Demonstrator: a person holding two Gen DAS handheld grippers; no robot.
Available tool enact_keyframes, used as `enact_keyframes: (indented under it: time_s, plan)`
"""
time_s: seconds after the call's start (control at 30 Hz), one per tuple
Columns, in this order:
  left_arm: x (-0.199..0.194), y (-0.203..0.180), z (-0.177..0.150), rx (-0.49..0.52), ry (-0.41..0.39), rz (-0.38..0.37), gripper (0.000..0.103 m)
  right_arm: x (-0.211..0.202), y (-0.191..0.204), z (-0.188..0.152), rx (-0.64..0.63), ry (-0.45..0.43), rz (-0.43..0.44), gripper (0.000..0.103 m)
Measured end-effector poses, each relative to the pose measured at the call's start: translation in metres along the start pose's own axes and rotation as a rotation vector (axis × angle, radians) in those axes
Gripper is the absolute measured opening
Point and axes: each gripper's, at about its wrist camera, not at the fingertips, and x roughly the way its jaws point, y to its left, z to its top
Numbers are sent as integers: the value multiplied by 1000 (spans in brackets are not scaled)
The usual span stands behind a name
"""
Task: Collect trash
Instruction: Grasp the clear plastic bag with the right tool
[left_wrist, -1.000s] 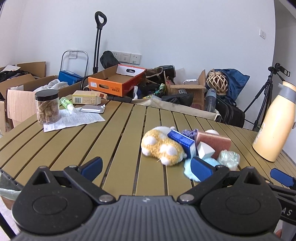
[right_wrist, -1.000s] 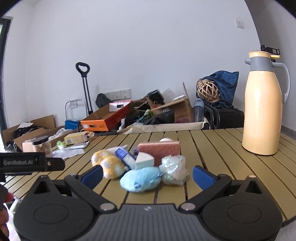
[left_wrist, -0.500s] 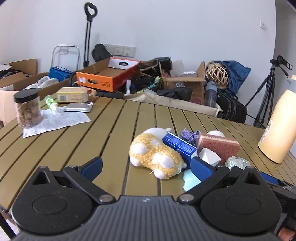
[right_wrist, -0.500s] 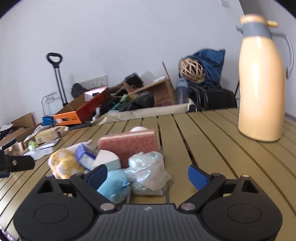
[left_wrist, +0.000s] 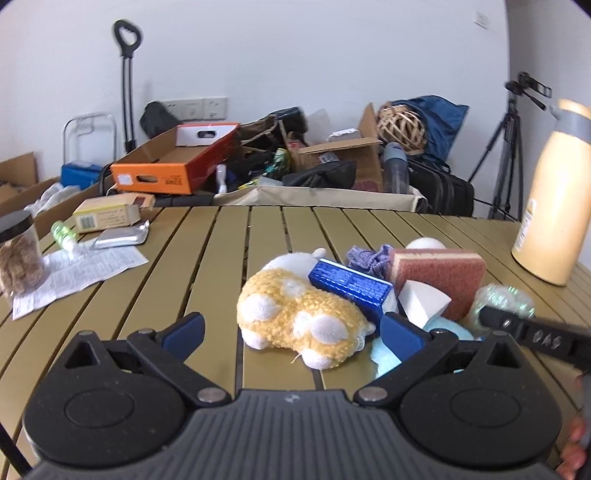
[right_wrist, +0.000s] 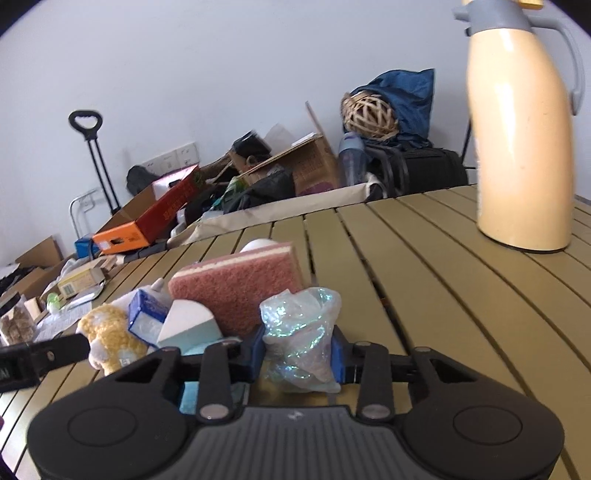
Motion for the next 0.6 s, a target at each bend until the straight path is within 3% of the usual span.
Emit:
enact_keyframes:
  time_s: [0.37,0.5,0.6]
  plan:
    - [9,-6,-4,159,-28,0,103,-40,-20,9,7,-95,-50,33]
    - [17,-4,3,223,-46,-54,103,-45,-29,11,17,-104,-59,33]
    - [31,-8,8,302,-11,-77,103,-47,-34,13,36,-111,-59,33]
